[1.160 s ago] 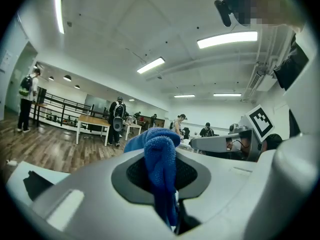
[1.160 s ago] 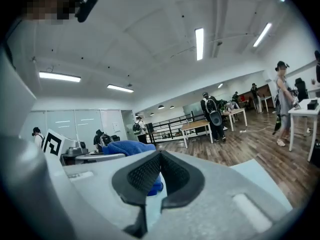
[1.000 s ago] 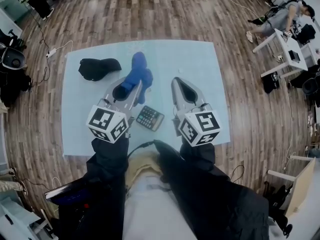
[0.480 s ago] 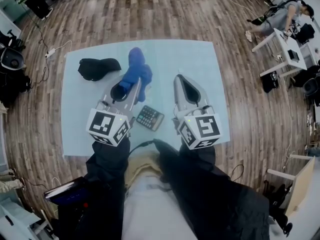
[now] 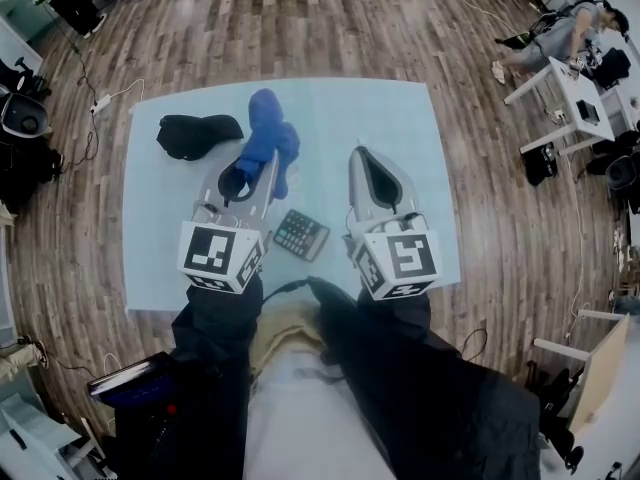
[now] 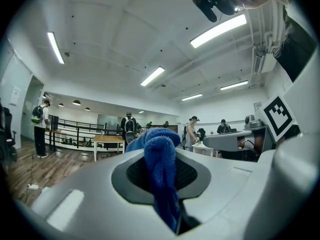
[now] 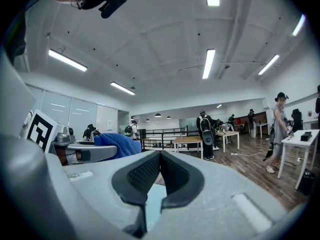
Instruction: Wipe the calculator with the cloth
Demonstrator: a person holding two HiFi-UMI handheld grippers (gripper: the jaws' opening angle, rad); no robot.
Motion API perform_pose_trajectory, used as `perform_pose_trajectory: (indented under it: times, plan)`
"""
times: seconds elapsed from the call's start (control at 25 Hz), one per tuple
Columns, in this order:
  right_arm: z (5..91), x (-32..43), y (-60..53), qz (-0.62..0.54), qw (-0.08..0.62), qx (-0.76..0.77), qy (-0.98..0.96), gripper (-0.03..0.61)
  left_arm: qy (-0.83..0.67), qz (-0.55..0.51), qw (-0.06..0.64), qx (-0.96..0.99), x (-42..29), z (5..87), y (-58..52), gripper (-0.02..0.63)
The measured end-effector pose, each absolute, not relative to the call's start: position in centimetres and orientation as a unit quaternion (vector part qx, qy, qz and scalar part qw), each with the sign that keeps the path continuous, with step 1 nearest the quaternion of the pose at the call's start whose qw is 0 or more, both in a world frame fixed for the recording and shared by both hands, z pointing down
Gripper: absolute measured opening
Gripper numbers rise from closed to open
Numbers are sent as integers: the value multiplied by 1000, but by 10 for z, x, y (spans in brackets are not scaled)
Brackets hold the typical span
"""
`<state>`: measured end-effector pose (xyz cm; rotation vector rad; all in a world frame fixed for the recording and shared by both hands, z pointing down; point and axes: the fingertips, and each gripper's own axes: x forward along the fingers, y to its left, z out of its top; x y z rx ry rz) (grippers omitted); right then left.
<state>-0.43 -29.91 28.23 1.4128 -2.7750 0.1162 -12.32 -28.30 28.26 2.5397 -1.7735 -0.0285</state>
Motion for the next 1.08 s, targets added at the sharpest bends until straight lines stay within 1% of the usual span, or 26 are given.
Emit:
perform_pose_trajectory:
  times: [0.44,1.08]
  plan:
    - [281,-4,-300,33,16,458,-888,0,-588,0,3,809,-124,278,-284,61]
    - [287,-8,-299,30,20,455,-890,2,-583,12,5,812,-121,288,-283,61]
